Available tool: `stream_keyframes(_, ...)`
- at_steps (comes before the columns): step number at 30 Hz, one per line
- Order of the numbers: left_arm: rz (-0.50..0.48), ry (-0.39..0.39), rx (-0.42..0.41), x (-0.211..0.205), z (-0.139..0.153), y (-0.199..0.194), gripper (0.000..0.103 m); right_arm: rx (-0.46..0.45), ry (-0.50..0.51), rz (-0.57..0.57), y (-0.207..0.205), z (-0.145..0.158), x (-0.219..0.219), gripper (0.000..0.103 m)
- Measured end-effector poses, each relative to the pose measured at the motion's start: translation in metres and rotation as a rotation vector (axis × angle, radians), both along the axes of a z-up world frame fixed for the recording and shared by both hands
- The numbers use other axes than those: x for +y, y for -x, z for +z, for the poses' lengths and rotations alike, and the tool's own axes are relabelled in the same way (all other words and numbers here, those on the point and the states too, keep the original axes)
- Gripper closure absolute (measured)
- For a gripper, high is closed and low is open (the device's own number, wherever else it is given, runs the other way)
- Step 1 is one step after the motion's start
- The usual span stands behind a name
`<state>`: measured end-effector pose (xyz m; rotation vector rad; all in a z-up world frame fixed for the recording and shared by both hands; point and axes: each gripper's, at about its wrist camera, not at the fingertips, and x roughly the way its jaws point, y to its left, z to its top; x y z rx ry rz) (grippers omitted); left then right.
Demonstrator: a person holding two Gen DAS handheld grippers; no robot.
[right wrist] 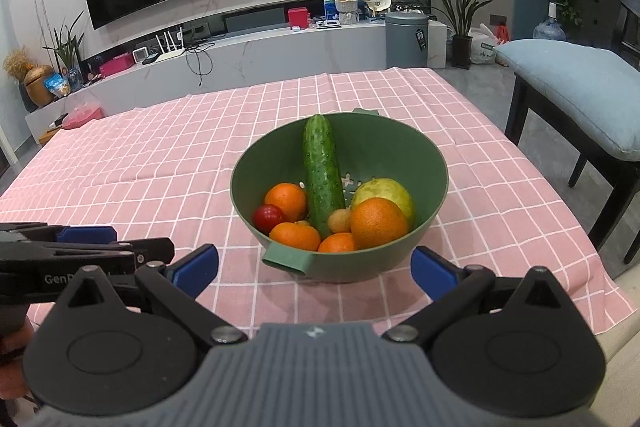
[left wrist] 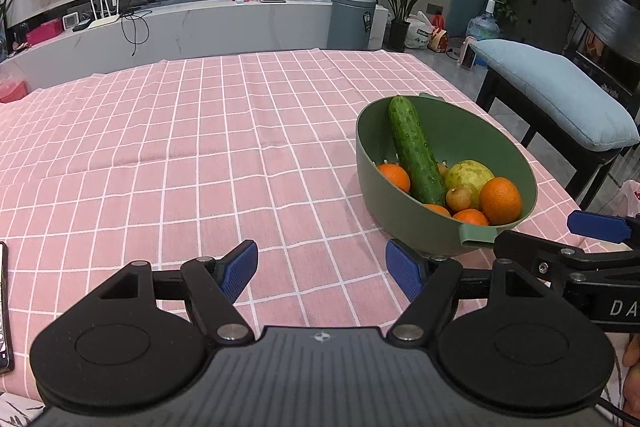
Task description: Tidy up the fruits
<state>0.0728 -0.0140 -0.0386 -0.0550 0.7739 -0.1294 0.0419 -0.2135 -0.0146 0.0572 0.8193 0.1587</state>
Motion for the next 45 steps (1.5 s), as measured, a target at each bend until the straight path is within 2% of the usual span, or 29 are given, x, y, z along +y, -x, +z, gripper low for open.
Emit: stream_keyframes(45,-0.001,0.003,-0.001,0.0005,0.0073,0.0004,0.017,0.001,0.001,0.006,-0.0003,-0.0012,0.0014,0.005)
